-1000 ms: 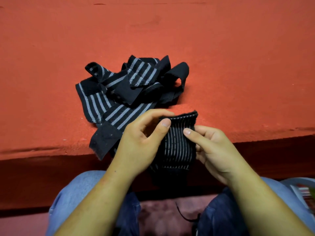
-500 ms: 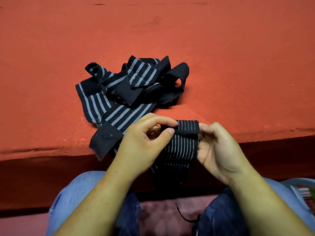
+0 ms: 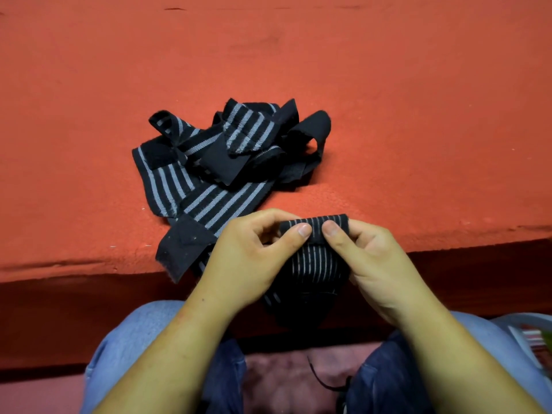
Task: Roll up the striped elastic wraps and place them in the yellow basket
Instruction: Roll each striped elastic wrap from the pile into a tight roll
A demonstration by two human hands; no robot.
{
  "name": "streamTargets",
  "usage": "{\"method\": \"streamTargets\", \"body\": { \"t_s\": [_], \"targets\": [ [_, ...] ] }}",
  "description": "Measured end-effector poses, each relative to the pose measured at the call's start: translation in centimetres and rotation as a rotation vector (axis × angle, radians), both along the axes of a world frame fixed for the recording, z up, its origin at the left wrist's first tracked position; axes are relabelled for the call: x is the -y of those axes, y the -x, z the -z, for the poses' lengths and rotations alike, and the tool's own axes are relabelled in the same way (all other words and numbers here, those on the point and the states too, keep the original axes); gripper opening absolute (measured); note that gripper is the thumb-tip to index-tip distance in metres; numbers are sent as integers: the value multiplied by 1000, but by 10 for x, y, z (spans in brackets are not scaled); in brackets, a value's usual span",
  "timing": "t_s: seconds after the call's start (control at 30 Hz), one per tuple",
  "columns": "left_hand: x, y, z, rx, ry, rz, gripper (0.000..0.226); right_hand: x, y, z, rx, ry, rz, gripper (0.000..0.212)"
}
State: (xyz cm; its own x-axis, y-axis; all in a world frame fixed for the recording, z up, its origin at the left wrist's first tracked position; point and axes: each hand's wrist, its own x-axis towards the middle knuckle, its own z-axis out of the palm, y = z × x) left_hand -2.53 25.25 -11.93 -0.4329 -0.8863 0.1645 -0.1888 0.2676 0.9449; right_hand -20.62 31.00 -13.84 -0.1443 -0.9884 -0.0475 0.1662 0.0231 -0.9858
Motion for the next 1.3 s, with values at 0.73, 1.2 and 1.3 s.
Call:
{"method": "streamTargets", "body": {
  "t_s": [0.73,1.2,1.3],
  "targets": [
    [3,-2,-1,-93,90,-106,21,-1,-1,-4,64,-176,-77,36],
    [6,2,4,-128,169,-41,26,1,2,-12,363,-166,-56,30],
    [5,2,6,-113,139,-25,30,-1,0,-15,349,-127,-92,44]
  ]
}}
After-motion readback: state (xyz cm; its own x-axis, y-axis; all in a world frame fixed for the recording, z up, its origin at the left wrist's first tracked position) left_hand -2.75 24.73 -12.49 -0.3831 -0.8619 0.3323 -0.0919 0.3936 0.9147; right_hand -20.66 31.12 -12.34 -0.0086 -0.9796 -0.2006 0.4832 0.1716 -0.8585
